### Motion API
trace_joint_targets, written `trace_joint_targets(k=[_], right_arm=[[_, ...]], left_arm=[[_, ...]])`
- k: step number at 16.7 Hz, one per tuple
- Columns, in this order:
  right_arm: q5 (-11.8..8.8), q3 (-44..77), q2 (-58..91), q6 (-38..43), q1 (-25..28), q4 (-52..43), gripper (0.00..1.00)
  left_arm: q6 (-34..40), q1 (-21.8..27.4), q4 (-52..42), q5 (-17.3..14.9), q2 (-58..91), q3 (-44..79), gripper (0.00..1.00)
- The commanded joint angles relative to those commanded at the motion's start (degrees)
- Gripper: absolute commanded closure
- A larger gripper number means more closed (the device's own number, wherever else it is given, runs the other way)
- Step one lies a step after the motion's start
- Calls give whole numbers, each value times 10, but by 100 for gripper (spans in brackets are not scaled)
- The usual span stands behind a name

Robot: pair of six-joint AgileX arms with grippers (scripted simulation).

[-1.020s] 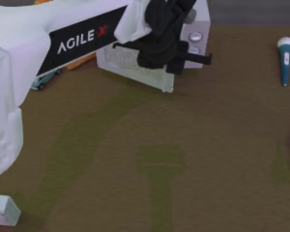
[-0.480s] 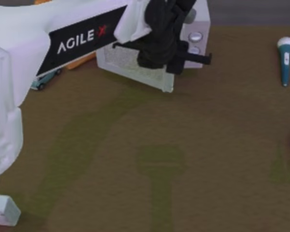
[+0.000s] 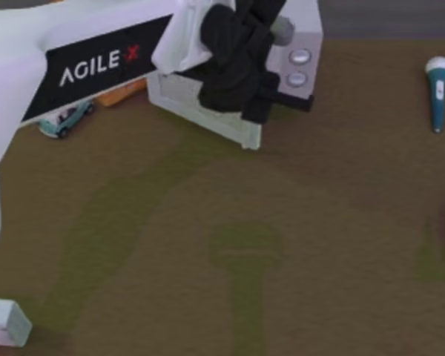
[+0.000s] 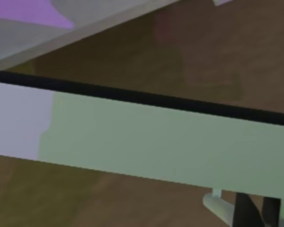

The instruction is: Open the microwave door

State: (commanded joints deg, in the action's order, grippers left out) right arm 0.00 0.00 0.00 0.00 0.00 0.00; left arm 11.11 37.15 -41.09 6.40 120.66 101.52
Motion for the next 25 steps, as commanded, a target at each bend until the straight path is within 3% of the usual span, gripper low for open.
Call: trace_joint_targets(k=[25], right_arm=[[0,0,0,0,0,0,0]], left_arm=[[-9,-2,5,-5,-8,-12,100]])
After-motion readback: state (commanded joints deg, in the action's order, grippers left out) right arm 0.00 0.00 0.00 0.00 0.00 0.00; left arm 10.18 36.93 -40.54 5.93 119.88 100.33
